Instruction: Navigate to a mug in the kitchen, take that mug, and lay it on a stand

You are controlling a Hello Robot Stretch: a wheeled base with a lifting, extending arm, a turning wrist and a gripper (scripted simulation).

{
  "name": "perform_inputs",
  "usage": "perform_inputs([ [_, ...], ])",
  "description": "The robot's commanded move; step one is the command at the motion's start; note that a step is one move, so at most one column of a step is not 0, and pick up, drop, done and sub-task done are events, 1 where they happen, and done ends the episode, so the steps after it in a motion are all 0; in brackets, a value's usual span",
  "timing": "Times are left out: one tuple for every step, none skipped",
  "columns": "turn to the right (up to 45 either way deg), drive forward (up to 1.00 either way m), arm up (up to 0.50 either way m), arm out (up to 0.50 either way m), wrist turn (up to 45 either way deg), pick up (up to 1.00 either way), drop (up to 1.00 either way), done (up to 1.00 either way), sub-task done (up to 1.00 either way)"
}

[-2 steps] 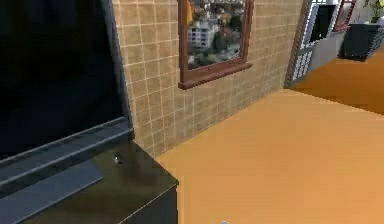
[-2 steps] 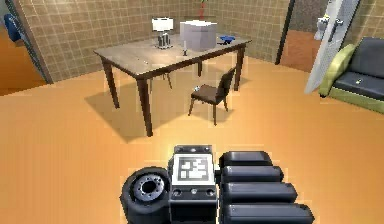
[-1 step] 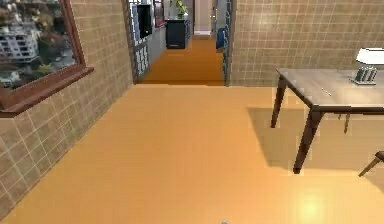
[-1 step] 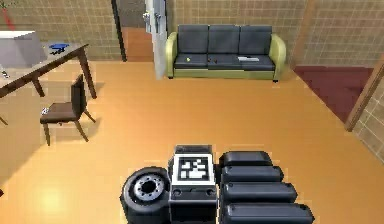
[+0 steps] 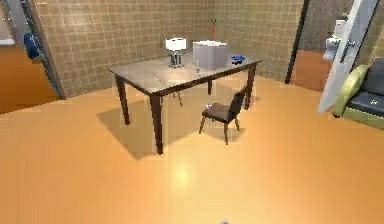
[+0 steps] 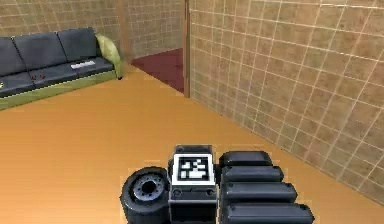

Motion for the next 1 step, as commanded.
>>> perform_inputs([
  [45.0,0.00,0.00,0.00,0.0,0.00,0.00,0.00,0.00],
])
